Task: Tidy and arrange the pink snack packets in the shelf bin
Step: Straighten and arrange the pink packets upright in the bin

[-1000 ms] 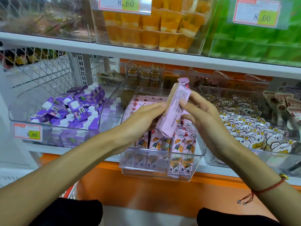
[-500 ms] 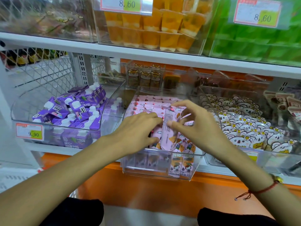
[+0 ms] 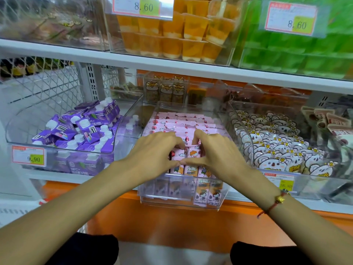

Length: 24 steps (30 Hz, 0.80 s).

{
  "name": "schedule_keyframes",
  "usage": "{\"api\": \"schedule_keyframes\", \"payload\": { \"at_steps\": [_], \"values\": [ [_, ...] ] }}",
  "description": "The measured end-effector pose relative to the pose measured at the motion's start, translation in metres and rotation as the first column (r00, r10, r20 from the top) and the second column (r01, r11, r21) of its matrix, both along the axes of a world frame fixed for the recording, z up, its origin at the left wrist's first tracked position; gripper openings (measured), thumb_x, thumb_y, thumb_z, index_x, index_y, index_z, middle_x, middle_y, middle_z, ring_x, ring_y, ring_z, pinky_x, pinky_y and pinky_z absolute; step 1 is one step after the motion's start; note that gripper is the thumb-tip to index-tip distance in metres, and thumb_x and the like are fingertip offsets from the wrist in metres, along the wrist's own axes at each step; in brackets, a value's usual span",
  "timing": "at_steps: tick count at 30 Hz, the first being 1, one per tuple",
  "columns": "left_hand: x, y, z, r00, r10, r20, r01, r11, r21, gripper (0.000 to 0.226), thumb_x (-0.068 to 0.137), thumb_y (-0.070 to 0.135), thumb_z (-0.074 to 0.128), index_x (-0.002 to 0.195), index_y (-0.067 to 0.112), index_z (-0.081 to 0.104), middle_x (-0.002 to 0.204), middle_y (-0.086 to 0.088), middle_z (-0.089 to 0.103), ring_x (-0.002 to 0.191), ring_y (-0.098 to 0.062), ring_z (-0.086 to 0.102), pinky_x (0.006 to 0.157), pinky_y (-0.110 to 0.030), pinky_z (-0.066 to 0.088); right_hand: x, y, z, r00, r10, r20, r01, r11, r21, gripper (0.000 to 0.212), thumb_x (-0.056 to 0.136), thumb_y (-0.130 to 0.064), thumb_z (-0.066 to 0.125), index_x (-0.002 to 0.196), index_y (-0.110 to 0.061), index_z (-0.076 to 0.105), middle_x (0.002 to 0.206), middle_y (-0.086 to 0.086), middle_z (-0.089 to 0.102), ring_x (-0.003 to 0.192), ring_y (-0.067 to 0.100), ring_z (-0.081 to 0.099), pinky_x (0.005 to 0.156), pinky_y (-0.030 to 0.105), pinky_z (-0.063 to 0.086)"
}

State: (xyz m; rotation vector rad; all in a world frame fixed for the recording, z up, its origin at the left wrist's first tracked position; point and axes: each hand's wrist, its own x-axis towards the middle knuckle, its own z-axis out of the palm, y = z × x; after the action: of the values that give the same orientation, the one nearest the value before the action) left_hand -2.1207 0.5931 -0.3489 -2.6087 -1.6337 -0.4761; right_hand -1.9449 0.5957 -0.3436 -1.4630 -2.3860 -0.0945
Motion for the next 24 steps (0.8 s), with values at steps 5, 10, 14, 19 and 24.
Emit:
{"api": "schedule_keyframes", "payload": {
  "at_steps": [5, 10, 14, 19, 24],
  "values": [
    [-0.002, 0.001, -0.004, 0.999, -0.01, 0.033, 0.01, 1.0, 0.007, 0.043, 0.086, 0.04, 0.066, 0.126, 0.038, 0.051, 0.124, 0.015, 0.056, 0.118, -0.011, 0.049, 0.077, -0.029, 0.043, 0.007, -0.002, -0.003, 0.998, 0.027, 0.058, -0.024, 0.998, -0.064, 0.042, 0.082, -0.044, 0.07, 0.116, -0.023, 0.061, 0.087, -0.007, 0.047, 0.085, 0.014, 0.047, 0.066, 0.027, 0.031],
    [-0.003, 0.003, -0.007, 0.997, -0.069, -0.013, 0.07, 0.998, 0.002, 0.043, 0.091, 0.04, 0.058, 0.132, 0.04, 0.046, 0.13, 0.017, 0.049, 0.123, -0.008, 0.039, 0.075, -0.026, 0.036, 0.007, -0.007, -0.006, 0.985, 0.029, 0.172, -0.034, 0.999, 0.028, 0.044, 0.09, -0.05, 0.057, 0.127, -0.027, 0.057, 0.11, -0.003, 0.056, 0.11, 0.017, 0.048, 0.068, 0.028, 0.035],
    [-0.004, 0.002, -0.004, 0.995, -0.103, -0.014, 0.103, 0.994, -0.041, 0.036, 0.096, 0.049, 0.045, 0.13, 0.039, 0.05, 0.127, 0.016, 0.053, 0.121, -0.008, 0.041, 0.083, -0.031, 0.042, 0.019, -0.01, 0.004, 0.983, 0.018, 0.182, -0.052, 0.982, 0.181, 0.039, 0.092, -0.041, 0.056, 0.127, -0.025, 0.058, 0.113, -0.001, 0.059, 0.109, 0.02, 0.045, 0.075, 0.032, 0.032],
    [0.002, 0.022, 0.019, 0.984, -0.022, 0.178, 0.022, 1.0, 0.002, 0.022, 0.095, 0.041, 0.052, 0.113, 0.034, 0.063, 0.114, 0.012, 0.065, 0.102, -0.011, 0.059, 0.083, -0.038, 0.052, 0.044, -0.004, 0.011, 0.976, -0.159, -0.15, 0.187, 0.962, 0.198, 0.042, 0.091, -0.016, 0.056, 0.133, -0.013, 0.049, 0.12, 0.01, 0.054, 0.11, 0.029, 0.05, 0.083, 0.037, 0.043],
    [0.031, 0.091, 0.033, 0.97, 0.02, 0.241, 0.005, 0.995, -0.102, 0.03, 0.101, 0.02, 0.043, 0.127, 0.023, 0.057, 0.131, 0.002, 0.059, 0.112, -0.018, 0.057, 0.092, -0.036, 0.047, 0.053, 0.002, -0.001, 0.899, -0.223, -0.377, 0.202, 0.975, -0.096, 0.033, 0.096, -0.018, 0.049, 0.129, -0.015, 0.051, 0.101, 0.006, 0.064, 0.089, 0.029, 0.064, 0.076, 0.039, 0.05]
  ]
}}
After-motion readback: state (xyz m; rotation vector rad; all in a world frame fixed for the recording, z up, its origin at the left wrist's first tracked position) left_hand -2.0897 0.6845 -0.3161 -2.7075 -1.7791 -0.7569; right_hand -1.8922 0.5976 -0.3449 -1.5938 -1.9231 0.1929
